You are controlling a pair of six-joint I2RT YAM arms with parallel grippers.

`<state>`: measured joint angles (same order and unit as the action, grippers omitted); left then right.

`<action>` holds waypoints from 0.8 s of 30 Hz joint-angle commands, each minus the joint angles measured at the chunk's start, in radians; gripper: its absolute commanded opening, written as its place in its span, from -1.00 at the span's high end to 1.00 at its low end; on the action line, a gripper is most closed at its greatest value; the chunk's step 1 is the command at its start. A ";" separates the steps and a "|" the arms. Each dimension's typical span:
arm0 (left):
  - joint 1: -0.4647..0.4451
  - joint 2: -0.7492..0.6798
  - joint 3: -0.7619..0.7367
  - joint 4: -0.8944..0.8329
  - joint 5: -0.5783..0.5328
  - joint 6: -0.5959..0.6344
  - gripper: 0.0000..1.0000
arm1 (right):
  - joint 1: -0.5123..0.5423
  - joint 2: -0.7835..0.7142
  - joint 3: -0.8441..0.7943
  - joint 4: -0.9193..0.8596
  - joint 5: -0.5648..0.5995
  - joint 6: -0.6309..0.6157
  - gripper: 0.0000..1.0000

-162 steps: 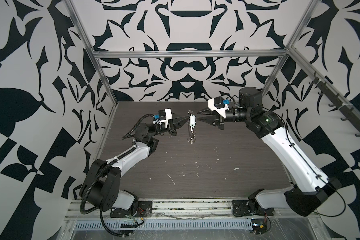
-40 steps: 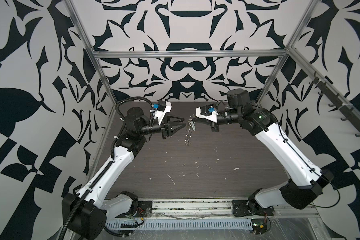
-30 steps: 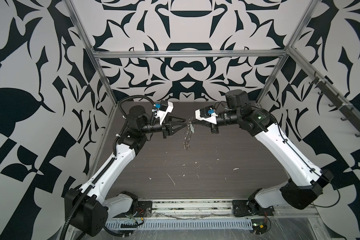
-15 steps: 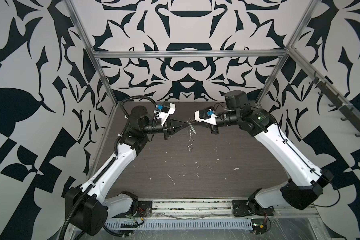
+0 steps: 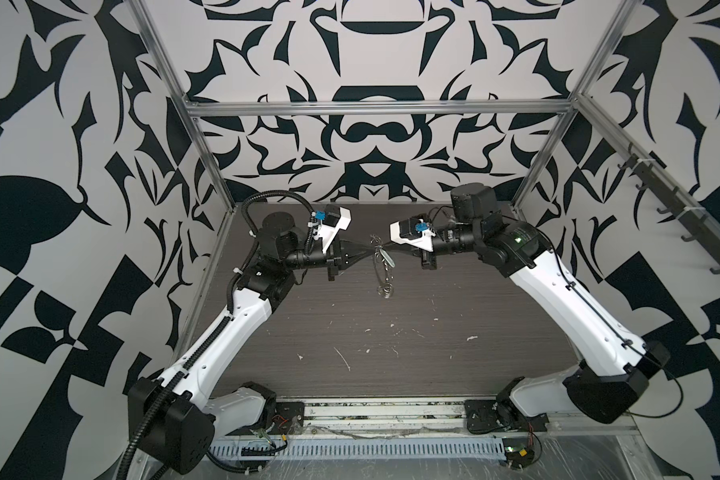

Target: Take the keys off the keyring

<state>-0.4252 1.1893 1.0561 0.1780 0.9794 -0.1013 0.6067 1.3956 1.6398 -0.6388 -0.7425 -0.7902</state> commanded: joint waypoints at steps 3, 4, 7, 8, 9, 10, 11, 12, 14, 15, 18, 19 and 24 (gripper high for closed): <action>0.013 0.016 0.065 -0.078 -0.053 -0.024 1.00 | 0.000 -0.077 -0.033 0.138 -0.048 0.055 1.00; 0.013 0.021 0.083 -0.114 -0.067 -0.014 1.00 | -0.004 -0.088 -0.048 0.155 -0.048 0.066 1.00; 0.014 0.030 0.135 -0.208 -0.093 0.013 1.00 | -0.016 -0.110 -0.080 0.184 -0.046 0.089 1.00; 0.013 0.030 0.148 -0.215 -0.096 0.012 1.00 | -0.016 -0.113 -0.094 0.187 -0.045 0.097 1.00; 0.012 0.028 0.155 -0.211 -0.097 0.013 1.00 | -0.016 -0.117 -0.110 0.196 -0.046 0.112 1.00; 0.012 0.025 0.159 -0.200 -0.098 0.009 1.00 | -0.015 -0.120 -0.137 0.213 -0.044 0.129 1.00; 0.012 0.023 0.166 -0.192 -0.098 0.002 1.00 | -0.016 -0.125 -0.164 0.237 -0.038 0.147 1.00; 0.012 0.022 0.175 -0.193 -0.102 0.001 1.00 | -0.016 -0.131 -0.189 0.257 -0.032 0.157 1.00; 0.012 0.021 0.197 -0.211 -0.110 -0.001 1.00 | -0.016 -0.139 -0.225 0.287 -0.016 0.174 1.00; 0.012 0.021 0.205 -0.217 -0.110 -0.001 1.00 | -0.016 -0.141 -0.235 0.296 -0.015 0.184 1.00; 0.003 0.020 0.215 -0.218 -0.112 -0.004 1.00 | -0.016 -0.133 -0.243 0.303 -0.016 0.199 1.00; -0.002 0.020 0.218 -0.218 -0.115 -0.001 1.00 | -0.015 -0.131 -0.244 0.303 -0.016 0.204 1.00; -0.017 0.022 0.221 -0.221 -0.122 0.004 1.00 | -0.016 -0.126 -0.242 0.315 -0.012 0.222 1.00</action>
<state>-0.4370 1.2148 1.2316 -0.0723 0.8845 -0.0998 0.5884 1.2816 1.4040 -0.3340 -0.7338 -0.6014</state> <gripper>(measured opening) 0.042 0.046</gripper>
